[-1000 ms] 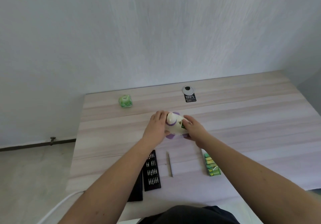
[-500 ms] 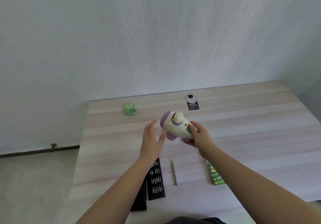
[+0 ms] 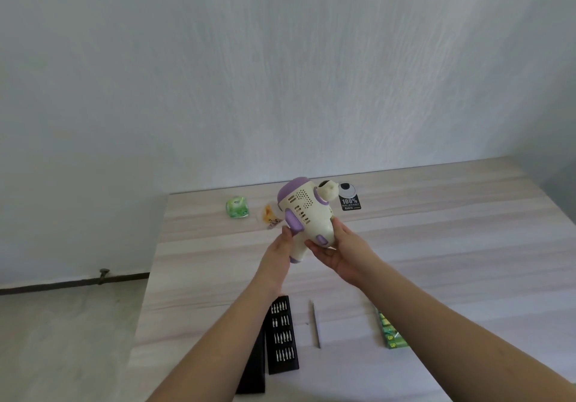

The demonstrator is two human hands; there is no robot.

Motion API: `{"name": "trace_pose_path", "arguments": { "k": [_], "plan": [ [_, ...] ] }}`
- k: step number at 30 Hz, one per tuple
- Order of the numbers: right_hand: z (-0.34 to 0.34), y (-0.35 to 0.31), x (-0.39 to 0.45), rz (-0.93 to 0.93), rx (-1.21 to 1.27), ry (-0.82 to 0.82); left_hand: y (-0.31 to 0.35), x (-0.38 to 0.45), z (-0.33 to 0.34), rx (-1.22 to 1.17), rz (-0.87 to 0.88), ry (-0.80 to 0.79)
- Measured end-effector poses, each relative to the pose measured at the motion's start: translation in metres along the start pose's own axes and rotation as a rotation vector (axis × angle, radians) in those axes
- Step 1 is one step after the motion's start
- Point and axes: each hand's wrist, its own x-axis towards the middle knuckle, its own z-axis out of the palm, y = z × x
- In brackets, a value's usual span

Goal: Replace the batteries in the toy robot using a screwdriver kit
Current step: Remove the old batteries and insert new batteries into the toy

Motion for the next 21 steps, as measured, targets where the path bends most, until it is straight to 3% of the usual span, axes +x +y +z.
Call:
{"name": "trace_pose_path", "arguments": {
  "k": [7,14,21],
  "plan": [
    [0.002,0.002,-0.006,0.065,-0.007,-0.047,0.008,-0.004,-0.008,-0.396,0.015,-0.033],
    [-0.009,-0.01,-0.002,-0.021,-0.406,0.005,0.023,-0.004,-0.009,-0.316,0.023,-0.075],
    [-0.008,-0.011,0.008,-0.053,0.084,0.022,0.028,-0.004,-0.005,-0.09,0.152,-0.016]
  ]
}}
